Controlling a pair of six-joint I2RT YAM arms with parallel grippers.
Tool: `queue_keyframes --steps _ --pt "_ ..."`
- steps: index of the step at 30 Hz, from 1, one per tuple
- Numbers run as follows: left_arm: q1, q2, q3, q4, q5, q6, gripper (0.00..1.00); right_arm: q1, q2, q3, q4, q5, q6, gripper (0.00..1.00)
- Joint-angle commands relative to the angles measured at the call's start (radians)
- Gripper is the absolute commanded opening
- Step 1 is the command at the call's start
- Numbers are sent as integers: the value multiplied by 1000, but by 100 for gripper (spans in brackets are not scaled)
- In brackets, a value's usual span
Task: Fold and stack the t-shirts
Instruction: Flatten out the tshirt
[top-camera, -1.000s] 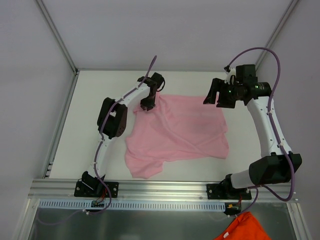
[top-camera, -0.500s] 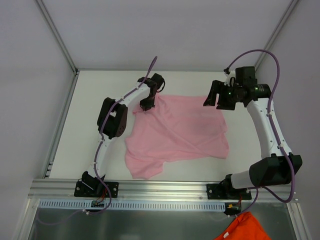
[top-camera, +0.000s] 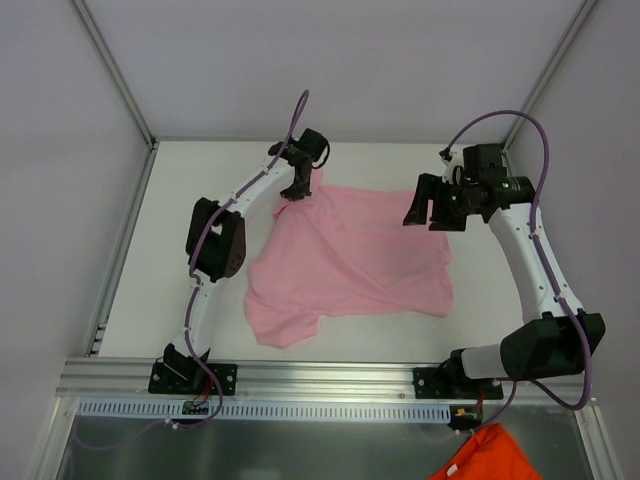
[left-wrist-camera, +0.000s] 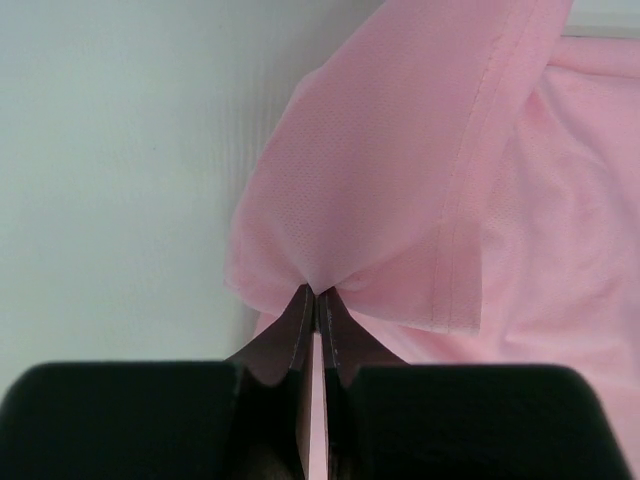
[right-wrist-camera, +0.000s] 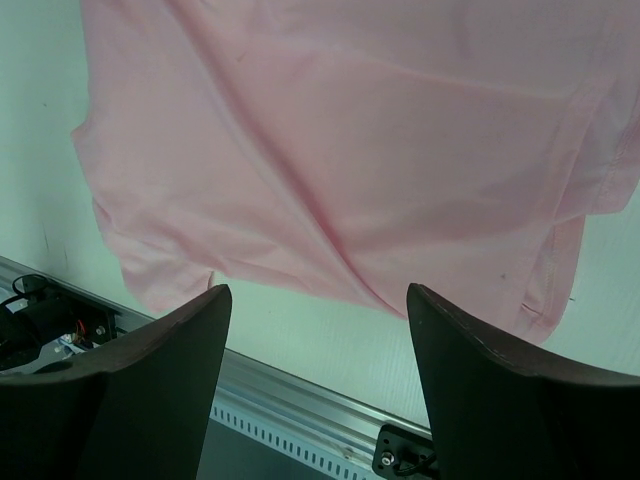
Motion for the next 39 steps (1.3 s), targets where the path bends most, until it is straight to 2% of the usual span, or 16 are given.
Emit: queue_keyframes --steps 1,5,7,9,15,24,32,39 --pt "18 -57 44 4 -51 -17 0 14 -58 -13 -1 3 -20 75" --pt "20 -37 59 -18 -44 -14 0 17 -76 -33 -10 12 -29 76" --pt "21 -25 61 -28 -32 -7 14 19 -85 -39 -12 20 -33 76" --pt "20 -8 53 -54 -31 -13 34 19 -94 -46 -12 21 -35 76" --pt "20 -17 4 -13 41 -2 57 19 -104 -46 -15 20 -33 76" --pt "6 38 33 28 129 20 56 19 -124 -50 -23 18 -35 75" --pt "-35 164 208 -38 118 41 53 19 -136 -50 -35 23 -40 76" --pt "-49 162 196 -25 117 43 53 19 -139 -55 -37 28 -40 75"
